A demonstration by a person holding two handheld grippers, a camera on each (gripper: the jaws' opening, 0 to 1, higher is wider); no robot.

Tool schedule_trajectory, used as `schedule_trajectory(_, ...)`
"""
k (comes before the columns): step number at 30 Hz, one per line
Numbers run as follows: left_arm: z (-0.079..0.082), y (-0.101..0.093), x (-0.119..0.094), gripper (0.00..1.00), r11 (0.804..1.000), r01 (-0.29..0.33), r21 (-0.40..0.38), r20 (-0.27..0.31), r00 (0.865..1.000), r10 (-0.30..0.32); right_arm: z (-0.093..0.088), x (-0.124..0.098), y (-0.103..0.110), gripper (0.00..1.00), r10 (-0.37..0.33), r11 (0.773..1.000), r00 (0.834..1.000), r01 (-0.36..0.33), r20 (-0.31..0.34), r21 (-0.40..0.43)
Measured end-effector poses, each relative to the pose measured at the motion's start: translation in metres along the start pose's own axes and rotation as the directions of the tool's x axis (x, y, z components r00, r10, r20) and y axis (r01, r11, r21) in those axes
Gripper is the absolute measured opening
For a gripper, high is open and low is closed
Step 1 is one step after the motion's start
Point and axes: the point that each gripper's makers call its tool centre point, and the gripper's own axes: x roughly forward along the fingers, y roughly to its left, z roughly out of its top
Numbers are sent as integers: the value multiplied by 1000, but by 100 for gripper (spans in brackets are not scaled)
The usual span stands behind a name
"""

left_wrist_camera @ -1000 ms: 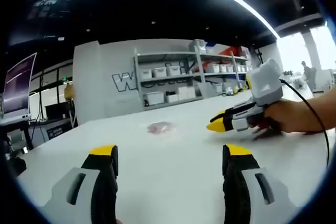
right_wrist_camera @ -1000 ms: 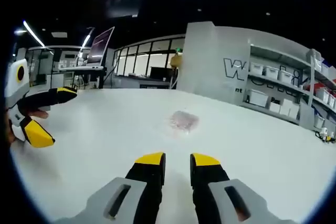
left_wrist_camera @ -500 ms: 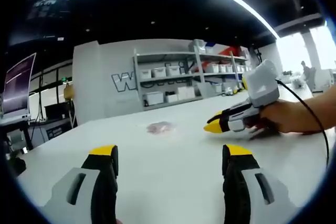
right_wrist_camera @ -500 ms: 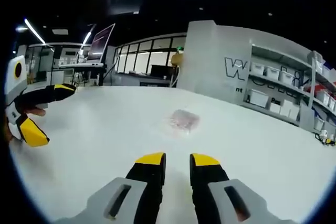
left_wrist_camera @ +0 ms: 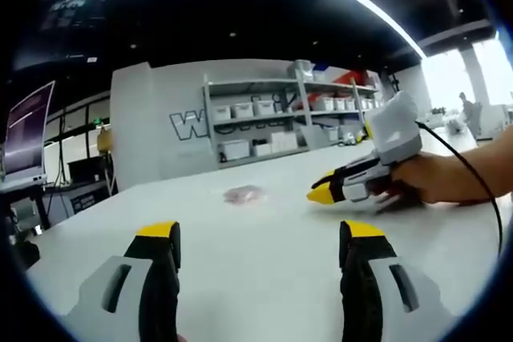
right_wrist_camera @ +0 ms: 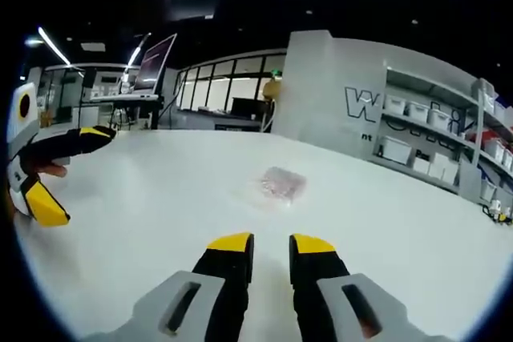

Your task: Open the resealable bag by pulling the two sides of the seal apart until the entire bag opening is separated and visibly accessible.

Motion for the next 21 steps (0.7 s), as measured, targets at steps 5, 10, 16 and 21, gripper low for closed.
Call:
schedule_trajectory(5, 0, 0, 1, 81, 1000, 2, 3, -1, 1000, -2, 1, 0, 0, 15, -2, 1000, 1000, 2, 2, -2)
schedule_trajectory(10, -1, 0, 1, 81, 1000, 1, 4, -1, 1000, -1, 2, 8, -2, 15, 1, 1000, 1000, -1, -1, 1)
schedule_trajectory(16, -1, 0, 2, 81, 1000, 2, 6, -2, 1000, -2, 1, 22, 0, 15, 11, 1000, 1000, -11, -24, -15)
schedule_trajectory(21, -2, -1, 2, 81, 1000, 2, 15, -6, 1000, -2, 1, 33, 0, 15, 15, 1000, 999, -16, -35, -22)
